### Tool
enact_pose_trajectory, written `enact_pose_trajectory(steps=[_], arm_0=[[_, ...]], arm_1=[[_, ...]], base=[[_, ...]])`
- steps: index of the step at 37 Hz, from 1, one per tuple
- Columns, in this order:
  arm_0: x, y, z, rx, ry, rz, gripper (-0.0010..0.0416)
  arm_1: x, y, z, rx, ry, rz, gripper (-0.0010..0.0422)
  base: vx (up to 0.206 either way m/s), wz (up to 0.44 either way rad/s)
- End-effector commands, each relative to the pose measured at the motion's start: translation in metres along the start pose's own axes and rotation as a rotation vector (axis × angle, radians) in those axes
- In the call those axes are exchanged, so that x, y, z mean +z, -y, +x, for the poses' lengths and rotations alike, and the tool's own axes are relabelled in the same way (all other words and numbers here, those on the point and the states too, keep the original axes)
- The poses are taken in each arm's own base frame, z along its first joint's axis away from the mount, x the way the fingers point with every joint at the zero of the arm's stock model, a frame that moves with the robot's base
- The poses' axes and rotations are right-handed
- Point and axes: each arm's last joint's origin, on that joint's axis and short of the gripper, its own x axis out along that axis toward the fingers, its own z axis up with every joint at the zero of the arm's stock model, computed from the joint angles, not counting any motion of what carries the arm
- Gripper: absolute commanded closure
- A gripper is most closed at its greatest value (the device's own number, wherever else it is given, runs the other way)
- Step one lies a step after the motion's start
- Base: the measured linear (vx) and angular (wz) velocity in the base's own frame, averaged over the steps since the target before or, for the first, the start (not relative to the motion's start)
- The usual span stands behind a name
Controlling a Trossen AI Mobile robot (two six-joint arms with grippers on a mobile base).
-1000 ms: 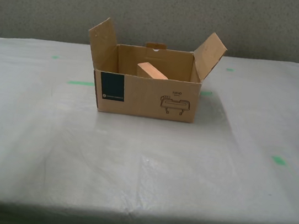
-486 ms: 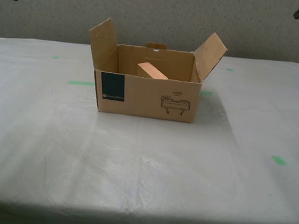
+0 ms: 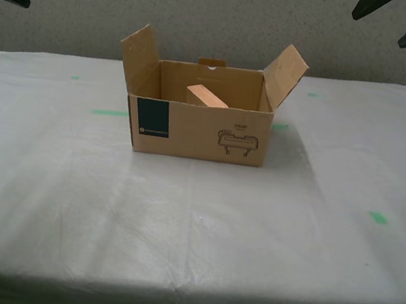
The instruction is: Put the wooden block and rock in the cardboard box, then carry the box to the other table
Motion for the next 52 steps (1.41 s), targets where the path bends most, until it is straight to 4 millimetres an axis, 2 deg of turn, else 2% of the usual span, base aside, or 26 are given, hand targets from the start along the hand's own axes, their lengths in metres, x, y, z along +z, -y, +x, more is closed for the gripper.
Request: enact_pose_trajectory(steps=[1, 52], arm_0=[[-0.0001, 0.0001, 0.0003, -0.003, 0.001, 0.003, 0.0012], [-0.0001, 0.0001, 0.0003, -0.003, 0.001, 0.003, 0.0012]], arm_1=[[0.0002, 0.0001, -0.0001, 0.001, 0.003, -0.015, 0.0025], [0.0003, -0.0002, -0.0001, 0.002, 0.003, -0.018, 0.0025]], base=[[0.000, 0.000], [0.000, 0.000]])
